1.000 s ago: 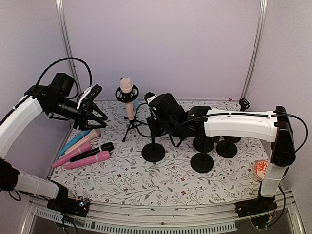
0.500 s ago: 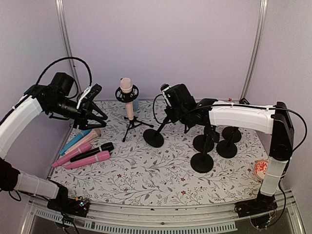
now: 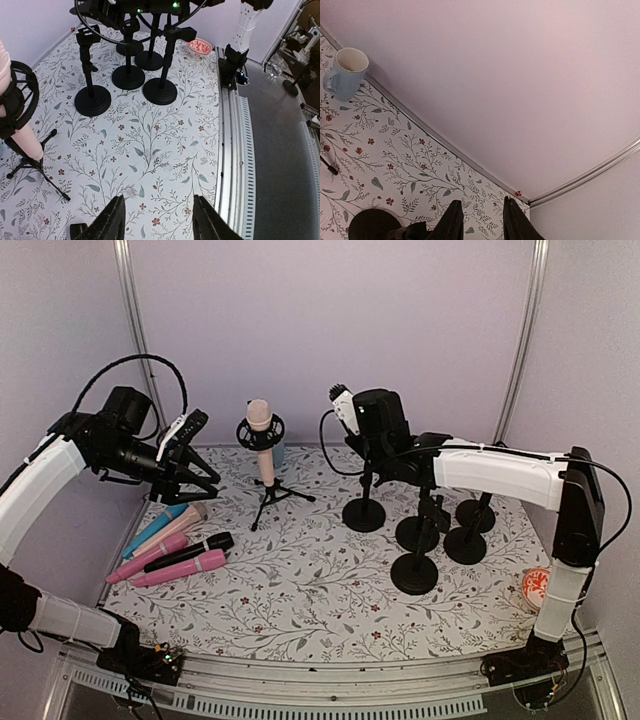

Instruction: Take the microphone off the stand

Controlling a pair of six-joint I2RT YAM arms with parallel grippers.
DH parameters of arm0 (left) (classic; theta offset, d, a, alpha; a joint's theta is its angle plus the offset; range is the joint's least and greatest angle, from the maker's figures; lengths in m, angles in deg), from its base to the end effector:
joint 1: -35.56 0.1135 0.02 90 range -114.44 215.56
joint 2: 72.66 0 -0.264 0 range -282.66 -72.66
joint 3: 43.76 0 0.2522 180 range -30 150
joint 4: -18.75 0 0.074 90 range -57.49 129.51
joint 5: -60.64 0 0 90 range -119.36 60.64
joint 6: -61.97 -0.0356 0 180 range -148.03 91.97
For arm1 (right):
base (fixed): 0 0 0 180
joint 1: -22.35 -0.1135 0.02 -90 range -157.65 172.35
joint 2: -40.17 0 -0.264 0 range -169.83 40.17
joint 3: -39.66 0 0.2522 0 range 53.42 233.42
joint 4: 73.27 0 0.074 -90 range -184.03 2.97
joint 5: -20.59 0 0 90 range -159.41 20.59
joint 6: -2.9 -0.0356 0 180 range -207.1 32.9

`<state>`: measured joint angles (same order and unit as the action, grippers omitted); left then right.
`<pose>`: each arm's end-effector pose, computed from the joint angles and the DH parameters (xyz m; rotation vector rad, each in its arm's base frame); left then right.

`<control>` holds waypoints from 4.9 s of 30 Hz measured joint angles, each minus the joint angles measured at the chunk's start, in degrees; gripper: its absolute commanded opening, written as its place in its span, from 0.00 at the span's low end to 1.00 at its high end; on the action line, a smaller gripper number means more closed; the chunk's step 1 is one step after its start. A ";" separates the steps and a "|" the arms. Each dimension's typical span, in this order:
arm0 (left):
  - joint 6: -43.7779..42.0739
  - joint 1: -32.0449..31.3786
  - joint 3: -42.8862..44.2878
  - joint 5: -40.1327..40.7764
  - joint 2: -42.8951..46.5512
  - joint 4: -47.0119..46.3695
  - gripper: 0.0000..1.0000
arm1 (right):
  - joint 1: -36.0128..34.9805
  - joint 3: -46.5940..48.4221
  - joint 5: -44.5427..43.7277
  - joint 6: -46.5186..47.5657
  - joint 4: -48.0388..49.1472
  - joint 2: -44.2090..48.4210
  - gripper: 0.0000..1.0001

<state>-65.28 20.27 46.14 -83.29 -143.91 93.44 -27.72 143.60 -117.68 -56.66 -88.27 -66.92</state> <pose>0.2115 -0.0877 0.3654 1.2923 1.8387 -0.9800 0.3042 0.3221 0.3216 -0.6871 1.6778 -0.5484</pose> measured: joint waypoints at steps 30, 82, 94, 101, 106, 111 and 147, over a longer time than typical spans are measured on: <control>0.87 7.43 -1.11 -1.46 -0.13 -1.66 0.48 | -1.38 27.50 43.21 -31.54 -11.93 -6.64 0.75; 4.42 3.58 -1.18 -1.57 -0.15 -7.74 0.58 | -3.82 -6.32 52.52 -87.71 20.96 -1.84 0.00; 6.10 -1.22 0.02 0.24 -0.61 -12.11 0.76 | -6.08 -8.17 45.99 -92.98 18.75 3.02 0.00; 7.61 -4.22 2.01 2.84 -1.03 -14.78 0.77 | -6.64 -10.93 46.05 -97.98 19.96 4.33 0.00; 9.66 -4.85 6.12 4.94 -3.85 -18.45 0.78 | -8.13 -12.52 45.51 -100.28 21.07 4.81 0.00; 9.86 -6.78 8.24 6.47 -5.88 -19.74 0.78 | -9.75 -14.60 43.58 -101.37 21.31 6.58 0.00; 4.57 -11.23 26.40 4.79 -14.08 -9.92 0.02 | -12.13 -15.85 38.14 -100.50 21.46 7.34 0.00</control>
<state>-60.72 9.04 72.54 -78.50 -157.98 83.52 -39.85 127.75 -79.54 -157.16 -66.80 -59.57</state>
